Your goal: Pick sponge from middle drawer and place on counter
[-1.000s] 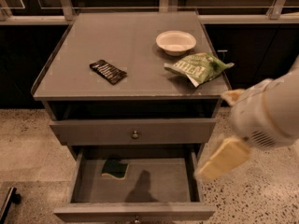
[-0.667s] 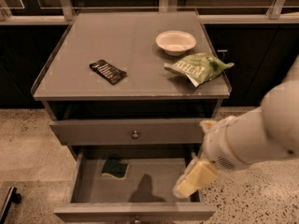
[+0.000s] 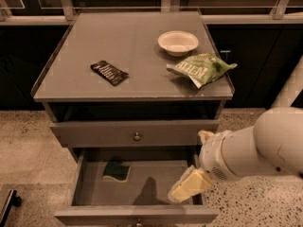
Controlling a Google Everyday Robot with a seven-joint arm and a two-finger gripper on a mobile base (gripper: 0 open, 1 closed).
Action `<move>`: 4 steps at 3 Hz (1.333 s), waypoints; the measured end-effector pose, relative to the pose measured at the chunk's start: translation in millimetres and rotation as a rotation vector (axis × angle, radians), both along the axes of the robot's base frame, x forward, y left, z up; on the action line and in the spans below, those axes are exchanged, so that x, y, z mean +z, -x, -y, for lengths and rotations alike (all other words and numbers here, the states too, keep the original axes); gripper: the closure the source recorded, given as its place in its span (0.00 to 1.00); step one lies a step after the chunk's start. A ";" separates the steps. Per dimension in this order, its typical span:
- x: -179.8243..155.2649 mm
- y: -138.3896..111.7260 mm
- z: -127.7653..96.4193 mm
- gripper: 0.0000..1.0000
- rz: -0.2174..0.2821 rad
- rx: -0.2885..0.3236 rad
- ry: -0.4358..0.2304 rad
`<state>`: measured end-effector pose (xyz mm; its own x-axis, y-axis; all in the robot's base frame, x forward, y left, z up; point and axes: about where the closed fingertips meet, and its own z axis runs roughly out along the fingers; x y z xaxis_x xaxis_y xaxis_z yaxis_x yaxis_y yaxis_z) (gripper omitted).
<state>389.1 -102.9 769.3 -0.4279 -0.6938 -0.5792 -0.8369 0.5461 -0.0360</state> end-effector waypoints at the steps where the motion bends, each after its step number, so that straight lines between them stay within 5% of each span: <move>1: -66.5 18.8 -21.3 0.00 -0.050 -0.026 -0.136; 2: -118.7 8.7 -54.1 0.00 -0.042 -0.039 -0.281; 4: -142.2 -6.9 -54.2 0.00 -0.034 -0.087 -0.327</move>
Offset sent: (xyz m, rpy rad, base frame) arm 0.0630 0.0729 -0.2078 0.5180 -0.0752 -0.2001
